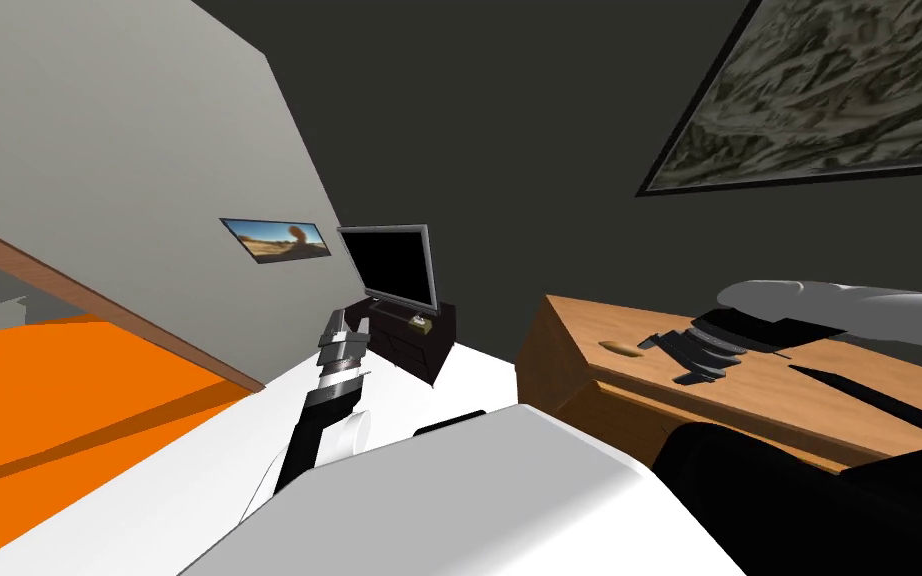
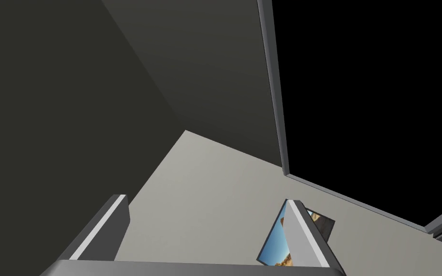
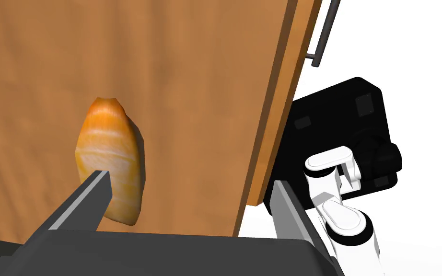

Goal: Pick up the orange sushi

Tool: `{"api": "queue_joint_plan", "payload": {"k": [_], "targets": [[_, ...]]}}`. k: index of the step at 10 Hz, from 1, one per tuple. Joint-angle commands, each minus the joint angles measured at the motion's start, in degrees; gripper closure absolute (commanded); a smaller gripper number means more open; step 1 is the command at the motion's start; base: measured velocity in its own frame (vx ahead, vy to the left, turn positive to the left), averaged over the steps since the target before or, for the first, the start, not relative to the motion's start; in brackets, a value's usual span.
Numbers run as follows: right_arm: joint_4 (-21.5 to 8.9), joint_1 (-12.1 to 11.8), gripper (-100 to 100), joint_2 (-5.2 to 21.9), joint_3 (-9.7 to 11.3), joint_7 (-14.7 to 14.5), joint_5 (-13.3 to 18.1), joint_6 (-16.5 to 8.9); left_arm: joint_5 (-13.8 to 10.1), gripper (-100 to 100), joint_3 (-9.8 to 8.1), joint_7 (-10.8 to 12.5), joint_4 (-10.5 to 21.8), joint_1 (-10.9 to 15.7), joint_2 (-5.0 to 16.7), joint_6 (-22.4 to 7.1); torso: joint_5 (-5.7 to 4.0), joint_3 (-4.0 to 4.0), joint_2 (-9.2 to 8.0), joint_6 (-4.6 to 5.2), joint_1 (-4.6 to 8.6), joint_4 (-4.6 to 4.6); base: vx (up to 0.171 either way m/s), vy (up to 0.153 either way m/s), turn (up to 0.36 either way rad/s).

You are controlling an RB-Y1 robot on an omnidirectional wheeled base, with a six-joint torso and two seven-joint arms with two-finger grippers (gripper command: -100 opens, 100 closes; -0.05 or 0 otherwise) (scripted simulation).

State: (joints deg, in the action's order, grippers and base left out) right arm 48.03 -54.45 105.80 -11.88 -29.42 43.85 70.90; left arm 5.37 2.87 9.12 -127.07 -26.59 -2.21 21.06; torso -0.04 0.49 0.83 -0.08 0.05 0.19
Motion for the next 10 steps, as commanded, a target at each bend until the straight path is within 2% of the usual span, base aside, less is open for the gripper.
{"api": "queue_joint_plan", "payload": {"k": [1,3,4,5,6,7,10], "targets": [[0.03,-0.68,-100,0.23,0.39,-0.83,0.89,0.57,0.00,0,0.00,0.00,0.00,0.00,0.00,0.00,0.00,0.00,0.00,0.00,0.00,0.00,0.203,-0.064,0.158],[0.03,-0.68,-100,0.23,0.39,-0.83,0.89,0.57,0.00,0,0.00,0.00,0.00,0.00,0.00,0.00,-0.01,-0.05,-0.10,0.03,-0.03,-0.02,0.103,-0.027,0.035],[0.23,-1.06,-100,0.07,-0.54,-0.47,1.38,0.65,0.00,0,0.00,0.00,0.00,0.01,-0.01,0.00,0.02,-0.21,-0.37,0.06,-0.14,-0.09,0.023,-0.003,-0.002],[0.20,-1.01,0,0.10,-0.41,-0.57,1.31,0.64,0.00,0,0.00,0.00,0.00,0.01,-0.01,0.00,0.04,-0.34,-0.58,0.07,-0.20,-0.14,0.007,-0.001,0.003],[1.98,-0.50,-100,0.13,-0.69,2.31,2.56,-0.03,0.00,0,0.00,0.00,0.00,0.02,-0.01,0.00,0.05,-0.41,-0.69,0.08,-0.22,-0.17,-0.092,-0.031,0.234],[1.98,-0.50,-100,0.13,-0.69,3.40,2.56,-0.03,0.00,0,0.01,0.00,0.00,0.04,-0.01,0.00,0.04,-0.55,-0.97,0.00,-0.14,-0.22,-0.136,-0.062,0.141],[5.54,0.54,-100,0.20,-1.21,9.09,5.04,-1.38,0.00,0,0.00,0.00,0.01,0.03,0.00,-0.01,-0.04,-0.77,-1.30,0.12,0.12,-0.33,-0.156,-0.095,0.187]]}}
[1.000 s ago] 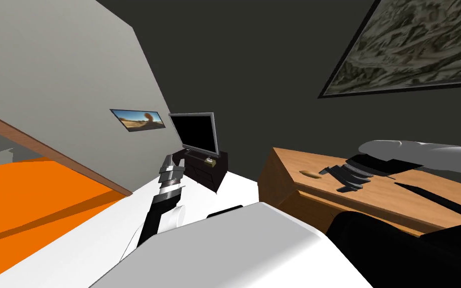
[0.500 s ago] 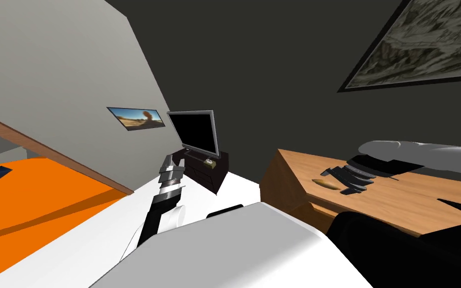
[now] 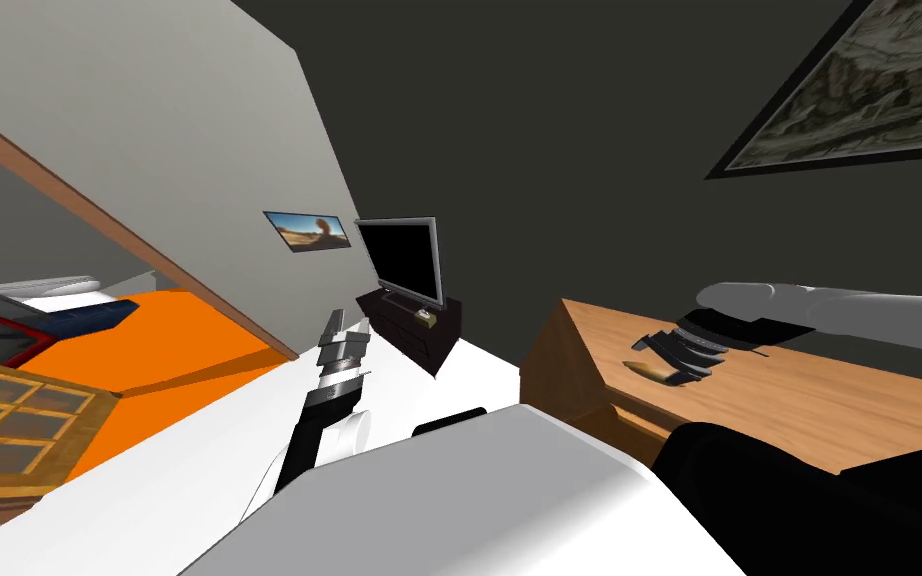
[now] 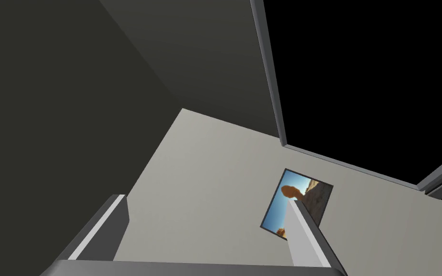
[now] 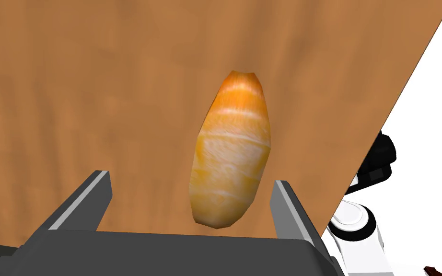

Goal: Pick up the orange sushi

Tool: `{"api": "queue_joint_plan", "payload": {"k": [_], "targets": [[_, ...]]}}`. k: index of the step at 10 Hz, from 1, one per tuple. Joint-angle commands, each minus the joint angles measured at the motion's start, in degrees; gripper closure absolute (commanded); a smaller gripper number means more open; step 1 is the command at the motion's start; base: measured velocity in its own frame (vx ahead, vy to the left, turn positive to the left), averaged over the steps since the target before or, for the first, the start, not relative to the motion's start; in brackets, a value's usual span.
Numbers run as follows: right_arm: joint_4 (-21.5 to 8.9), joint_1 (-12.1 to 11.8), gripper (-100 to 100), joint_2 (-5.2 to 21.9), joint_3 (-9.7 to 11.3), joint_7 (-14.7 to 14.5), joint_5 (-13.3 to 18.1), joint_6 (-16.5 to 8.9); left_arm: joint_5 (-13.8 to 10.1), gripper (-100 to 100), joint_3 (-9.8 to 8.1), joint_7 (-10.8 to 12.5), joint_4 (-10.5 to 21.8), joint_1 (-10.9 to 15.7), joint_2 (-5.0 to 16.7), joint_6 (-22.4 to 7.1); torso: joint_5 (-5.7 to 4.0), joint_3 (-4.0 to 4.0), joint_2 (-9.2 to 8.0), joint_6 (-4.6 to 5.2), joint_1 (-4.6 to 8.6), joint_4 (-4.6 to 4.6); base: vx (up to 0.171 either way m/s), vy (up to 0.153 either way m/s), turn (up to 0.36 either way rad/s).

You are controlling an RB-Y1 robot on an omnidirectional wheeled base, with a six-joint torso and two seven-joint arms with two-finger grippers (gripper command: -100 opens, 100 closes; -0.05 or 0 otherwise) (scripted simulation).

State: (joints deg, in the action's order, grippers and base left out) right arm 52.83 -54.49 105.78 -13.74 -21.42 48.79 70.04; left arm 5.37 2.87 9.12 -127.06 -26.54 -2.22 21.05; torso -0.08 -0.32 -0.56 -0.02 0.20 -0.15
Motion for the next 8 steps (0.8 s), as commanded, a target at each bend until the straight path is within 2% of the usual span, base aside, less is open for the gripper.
{"api": "queue_joint_plan", "payload": {"k": [1,2,4,5,6,7,8], "targets": [[0.73,0.57,-100,0.22,0.64,2.86,0.10,-0.52,0.00,0,0.00,0.00,0.00,0.00,0.00,0.00,0.00,0.00,0.00,0.00,0.00,0.00,-0.146,-0.069,0.133],[2.51,1.09,-100,0.25,0.38,4.80,1.34,-1.19,0.00,0,0.00,0.00,0.00,-0.01,0.00,0.00,0.00,0.01,0.05,0.07,-0.06,-0.01,-0.158,-0.096,0.198],[2.51,1.09,-100,0.25,0.38,7.29,1.34,-1.19,0.00,0,0.00,0.00,0.00,-0.01,0.00,0.00,0.00,0.04,0.09,0.07,-0.09,0.00,-0.095,-0.026,0.063],[4.29,1.61,-100,0.28,0.12,9.59,2.58,-1.86,0.00,0,0.00,0.00,0.00,-0.03,0.00,0.00,0.05,0.15,0.30,0.09,-0.27,0.04,-0.086,-0.006,0.194],[4.29,1.61,-100,0.28,0.12,11.06,2.58,-1.86,0.00,0,0.01,0.00,0.00,-0.01,-0.01,0.00,0.07,0.18,0.31,-0.01,-0.30,0.07,-0.102,-0.038,0.151],[6.07,2.13,-100,0.31,-0.15,12.79,3.82,-2.53,0.00,0,0.00,0.00,0.00,-0.02,0.00,0.00,0.06,0.16,0.29,0.05,-0.21,0.05,-0.188,-0.053,0.236],[6.07,2.13,-100,0.31,-0.15,14.98,3.82,-2.53,0.00,0,0.00,0.00,0.00,0.00,0.00,0.00,0.03,0.03,0.05,0.01,-0.15,0.01,-0.164,-0.058,0.118]]}}
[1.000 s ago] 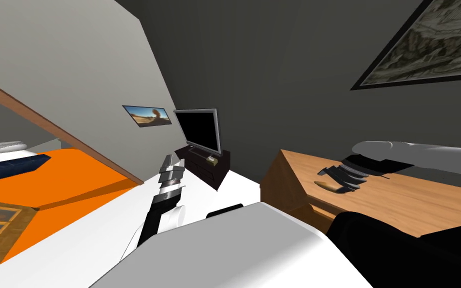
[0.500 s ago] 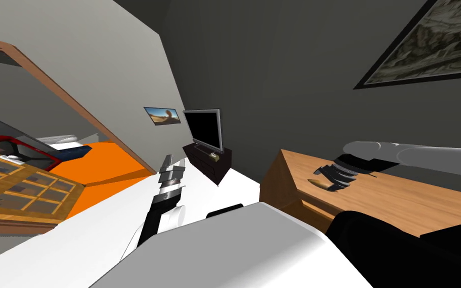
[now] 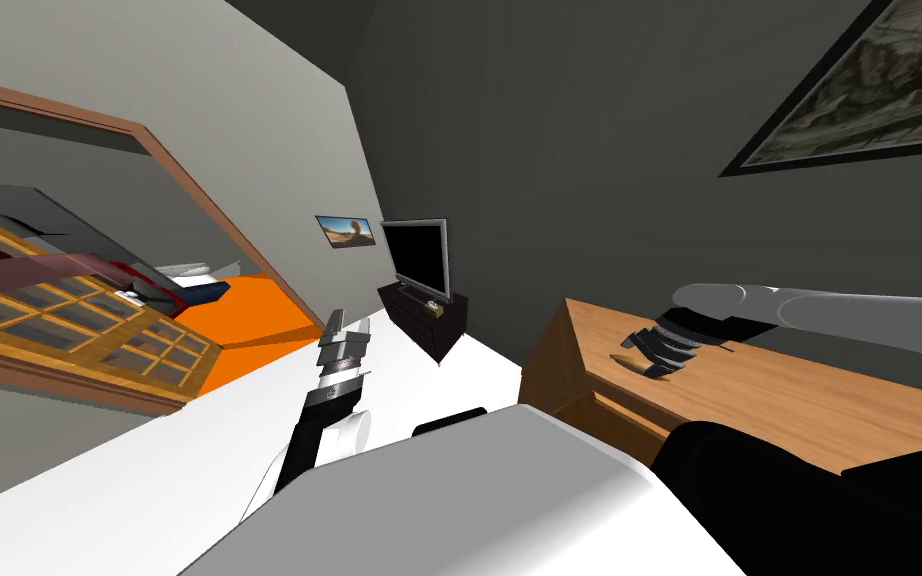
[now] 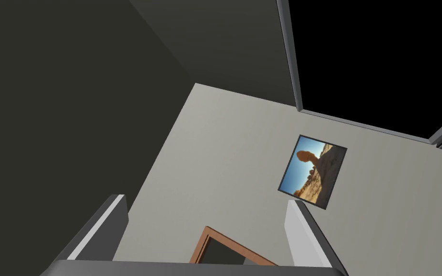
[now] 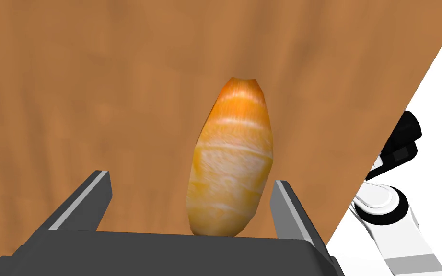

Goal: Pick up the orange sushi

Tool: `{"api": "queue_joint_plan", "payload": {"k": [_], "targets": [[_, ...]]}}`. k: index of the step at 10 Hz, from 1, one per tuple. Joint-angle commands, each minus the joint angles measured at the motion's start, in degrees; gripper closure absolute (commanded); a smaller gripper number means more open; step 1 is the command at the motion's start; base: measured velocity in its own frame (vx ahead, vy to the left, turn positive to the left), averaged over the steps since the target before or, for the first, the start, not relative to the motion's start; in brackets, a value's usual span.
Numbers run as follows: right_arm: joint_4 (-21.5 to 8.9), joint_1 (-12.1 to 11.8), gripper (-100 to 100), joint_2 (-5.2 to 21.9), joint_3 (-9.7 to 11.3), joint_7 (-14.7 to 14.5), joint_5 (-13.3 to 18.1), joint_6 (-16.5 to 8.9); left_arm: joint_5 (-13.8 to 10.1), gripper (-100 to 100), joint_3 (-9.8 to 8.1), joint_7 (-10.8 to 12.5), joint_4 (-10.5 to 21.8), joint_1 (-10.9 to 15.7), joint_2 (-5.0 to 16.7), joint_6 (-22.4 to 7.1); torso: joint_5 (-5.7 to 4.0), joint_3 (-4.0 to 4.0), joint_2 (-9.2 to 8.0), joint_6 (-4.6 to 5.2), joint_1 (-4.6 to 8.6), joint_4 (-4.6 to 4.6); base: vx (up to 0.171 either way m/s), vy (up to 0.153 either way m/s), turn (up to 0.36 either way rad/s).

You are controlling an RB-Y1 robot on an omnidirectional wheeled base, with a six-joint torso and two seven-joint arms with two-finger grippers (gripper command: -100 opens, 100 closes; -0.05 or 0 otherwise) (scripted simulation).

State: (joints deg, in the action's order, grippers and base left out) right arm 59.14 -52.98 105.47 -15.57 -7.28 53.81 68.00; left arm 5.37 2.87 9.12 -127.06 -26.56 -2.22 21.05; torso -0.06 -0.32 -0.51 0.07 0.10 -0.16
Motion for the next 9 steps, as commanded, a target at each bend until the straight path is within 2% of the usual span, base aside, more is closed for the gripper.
{"api": "queue_joint_plan", "payload": {"k": [1,2,3,4,6,7,9], "targets": [[-0.24,0.61,-100,0.62,1.69,1.08,-1.21,-0.49,0.00,0,0.00,0.00,0.00,0.00,0.00,0.00,0.00,0.00,0.00,0.00,0.00,0.00,-0.064,-0.032,-0.030],[1.54,1.13,-100,0.65,1.42,3.72,0.03,-1.17,0.00,0,0.00,0.00,0.00,-0.01,0.00,0.00,0.00,0.12,0.22,0.02,-0.05,0.04,-0.107,-0.049,0.209],[1.54,1.13,-100,0.65,1.42,5.03,0.03,-1.17,0.00,0,0.01,0.00,0.00,0.01,0.00,0.00,0.01,0.14,0.20,-0.09,-0.02,0.07,-0.119,-0.041,0.157],[3.32,1.65,-100,0.68,1.16,6.80,1.27,-1.84,0.00,0,0.00,0.00,0.00,0.00,0.00,0.00,0.00,0.12,0.19,-0.01,-0.04,0.05,-0.178,-0.024,0.217],[3.32,1.65,-100,0.68,1.16,9.00,1.27,-1.84,0.00,0,0.00,0.00,0.00,0.00,0.00,0.00,0.02,0.01,0.02,0.01,-0.09,0.00,-0.112,-0.019,0.053],[5.10,2.17,-100,0.71,0.90,10.74,2.51,-2.51,0.00,0,0.00,0.00,0.00,-0.01,0.00,0.00,0.02,0.13,0.24,0.03,-0.10,0.04,-0.110,-0.019,0.219],[5.10,2.17,-100,0.71,0.90,12.96,2.51,-2.51,0.00,0,0.00,0.00,0.00,-0.01,0.00,0.00,0.02,0.12,0.21,0.00,-0.06,0.05,-0.085,-0.029,0.058]]}}
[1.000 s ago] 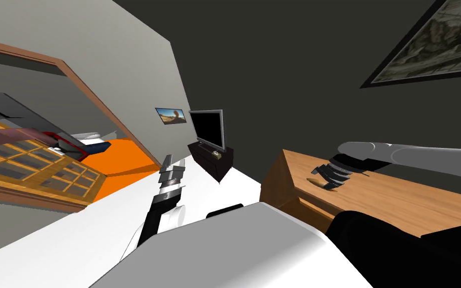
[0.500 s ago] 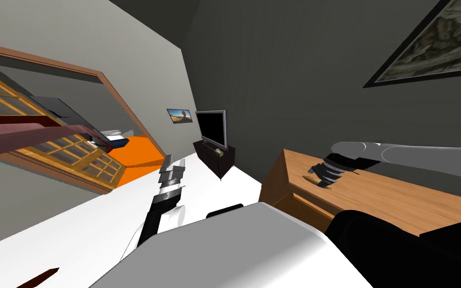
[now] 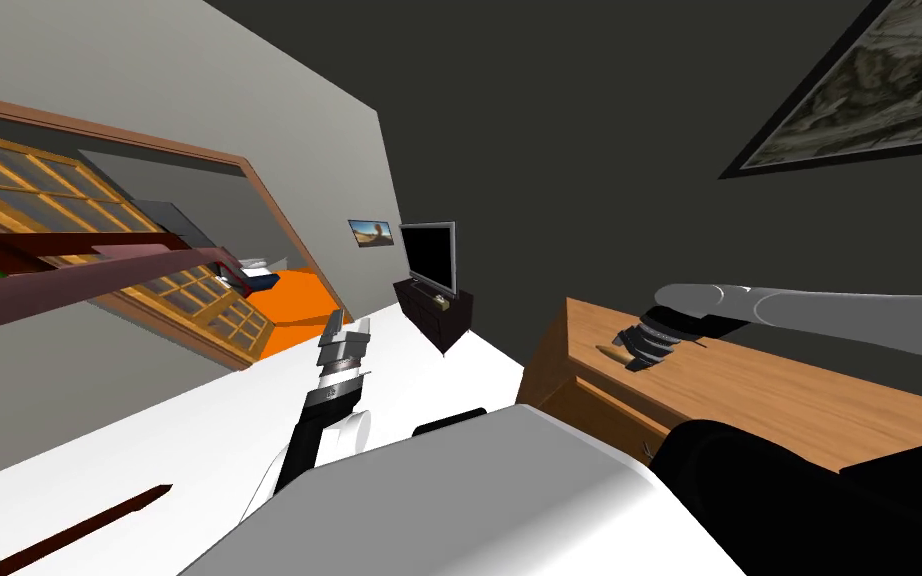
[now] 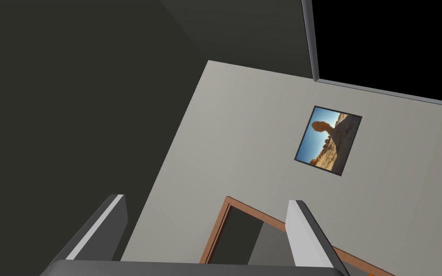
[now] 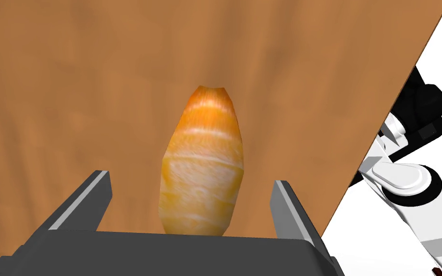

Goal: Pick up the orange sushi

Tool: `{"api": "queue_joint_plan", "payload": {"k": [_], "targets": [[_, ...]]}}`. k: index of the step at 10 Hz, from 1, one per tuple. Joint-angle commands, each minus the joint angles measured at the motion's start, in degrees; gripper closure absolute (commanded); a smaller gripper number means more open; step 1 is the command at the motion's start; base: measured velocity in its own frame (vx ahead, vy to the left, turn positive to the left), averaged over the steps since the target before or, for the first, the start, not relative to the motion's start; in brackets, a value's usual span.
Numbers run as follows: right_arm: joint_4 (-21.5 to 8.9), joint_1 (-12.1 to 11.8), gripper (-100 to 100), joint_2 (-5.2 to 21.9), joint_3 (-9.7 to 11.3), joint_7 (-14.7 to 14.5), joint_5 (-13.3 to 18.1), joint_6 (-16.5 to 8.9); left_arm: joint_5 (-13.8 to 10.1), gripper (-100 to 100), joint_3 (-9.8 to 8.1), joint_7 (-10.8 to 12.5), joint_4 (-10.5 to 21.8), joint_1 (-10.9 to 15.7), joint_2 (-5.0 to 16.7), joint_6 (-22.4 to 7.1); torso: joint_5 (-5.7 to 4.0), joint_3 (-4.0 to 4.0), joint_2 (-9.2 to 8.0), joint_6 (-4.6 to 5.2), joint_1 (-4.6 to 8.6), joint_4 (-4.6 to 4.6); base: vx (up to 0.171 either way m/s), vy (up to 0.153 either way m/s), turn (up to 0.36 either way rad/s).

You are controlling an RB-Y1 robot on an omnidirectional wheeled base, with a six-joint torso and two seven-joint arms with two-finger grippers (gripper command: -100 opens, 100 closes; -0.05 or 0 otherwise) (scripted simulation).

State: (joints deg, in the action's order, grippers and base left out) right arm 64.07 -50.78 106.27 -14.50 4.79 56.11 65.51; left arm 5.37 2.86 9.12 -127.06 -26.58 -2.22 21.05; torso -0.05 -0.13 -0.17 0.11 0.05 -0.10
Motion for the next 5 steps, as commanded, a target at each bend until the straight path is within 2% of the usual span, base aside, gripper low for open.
{"api": "queue_joint_plan", "payload": {"k": [1,2,3,4,5], "targets": [[1.95,0.49,-100,-0.05,-0.43,2.86,1.46,-0.69,0.00,0,0.00,0.00,0.00,0.00,0.00,0.00,0.00,0.00,0.00,0.00,0.00,0.00,-0.110,-0.053,0.247],[1.95,0.49,-100,-0.05,-0.43,4.48,1.46,-0.69,0.00,0,0.01,0.00,0.00,0.02,0.00,0.00,-0.01,-0.02,-0.08,-0.11,0.08,0.01,-0.143,-0.044,0.130],[1.94,0.29,-100,-0.35,-0.89,3.45,1.81,-0.52,0.00,0,0.00,0.00,0.00,0.01,0.00,0.00,-0.02,-0.10,-0.18,-0.01,0.06,-0.03,-0.058,-0.011,0.000],[2.00,0.30,100,-0.37,-0.94,3.87,1.88,-0.54,0.00,0,0.00,0.00,0.00,0.00,0.00,0.00,0.00,-0.01,-0.01,0.00,-0.01,-0.01,-0.010,-0.003,-0.002],[1.99,0.29,100,-0.37,-0.93,3.83,1.87,-0.54,0.00,0,0.00,0.00,0.00,0.00,0.00,0.00,0.01,0.09,0.15,-0.02,-0.06,0.04,0.000,0.000,0.000]]}}
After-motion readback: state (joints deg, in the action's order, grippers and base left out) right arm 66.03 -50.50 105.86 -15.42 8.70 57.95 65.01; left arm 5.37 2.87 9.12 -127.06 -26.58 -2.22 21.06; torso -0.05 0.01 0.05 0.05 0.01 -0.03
